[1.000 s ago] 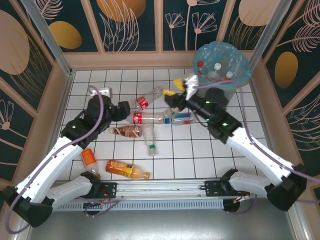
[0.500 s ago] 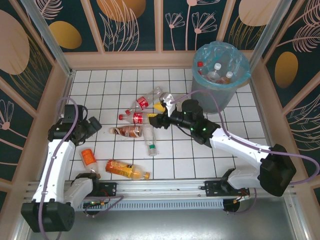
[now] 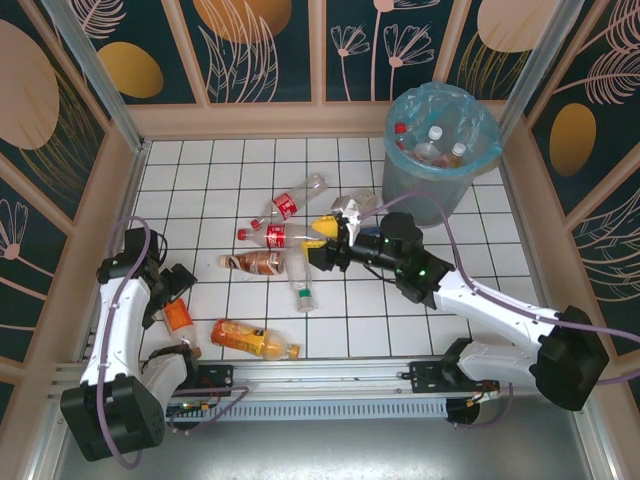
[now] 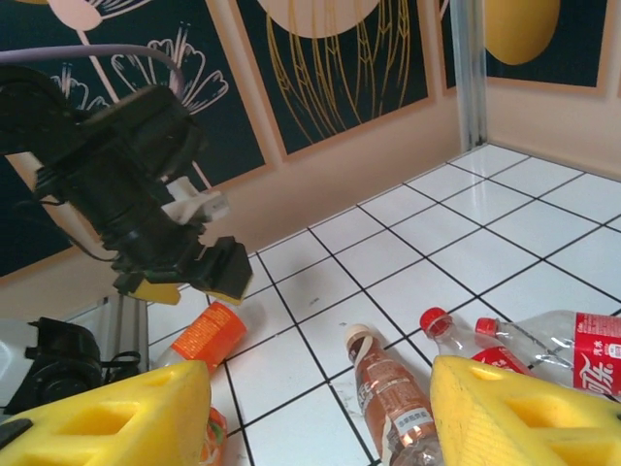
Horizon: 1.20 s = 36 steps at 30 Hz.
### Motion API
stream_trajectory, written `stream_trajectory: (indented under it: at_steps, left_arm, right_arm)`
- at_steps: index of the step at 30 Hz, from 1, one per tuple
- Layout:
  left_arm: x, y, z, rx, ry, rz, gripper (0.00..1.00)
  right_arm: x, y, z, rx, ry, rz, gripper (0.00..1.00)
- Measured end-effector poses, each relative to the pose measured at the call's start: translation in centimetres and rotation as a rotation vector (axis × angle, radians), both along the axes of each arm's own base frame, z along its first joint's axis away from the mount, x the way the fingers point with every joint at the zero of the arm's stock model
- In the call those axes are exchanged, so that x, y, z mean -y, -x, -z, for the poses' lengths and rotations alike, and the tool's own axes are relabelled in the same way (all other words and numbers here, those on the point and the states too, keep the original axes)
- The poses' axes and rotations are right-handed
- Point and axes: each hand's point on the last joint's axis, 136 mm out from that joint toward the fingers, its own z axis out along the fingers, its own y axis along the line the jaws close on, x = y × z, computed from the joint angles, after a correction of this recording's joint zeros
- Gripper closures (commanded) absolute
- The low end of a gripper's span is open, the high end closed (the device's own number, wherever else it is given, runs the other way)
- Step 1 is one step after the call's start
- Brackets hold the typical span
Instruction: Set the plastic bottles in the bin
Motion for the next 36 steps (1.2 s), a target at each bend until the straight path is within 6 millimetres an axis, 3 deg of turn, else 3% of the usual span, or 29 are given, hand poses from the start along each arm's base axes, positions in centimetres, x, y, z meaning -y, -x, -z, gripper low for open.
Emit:
stream_trajectory:
  at_steps: [11, 18, 27, 36]
  left_arm:
    - [0.0, -0.3, 0.5, -0.129, 0.018, 0.077, 0.04]
    - [0.2, 0.4, 2.3, -0.214, 0.044, 0.095, 0.1]
    - [1.2, 1.7, 5.2, -0.265, 0.102, 0.06, 0.17]
    - [1.9, 1.4, 6.6, -0.245, 0.142, 0.017, 0.39]
  right_arm:
    - [0.5, 1.1, -0.3, 0.009, -0.014, -0.032, 0.38]
    - [0.9, 1.8, -1.1, 0.03, -0.037, -0.044, 0.38]
    - [1.3, 2.3, -0.5, 0.03, -0.038, -0.058, 0.38]
    - [1.4, 2.5, -0.1, 0.03, -0.037, -0.057, 0.38]
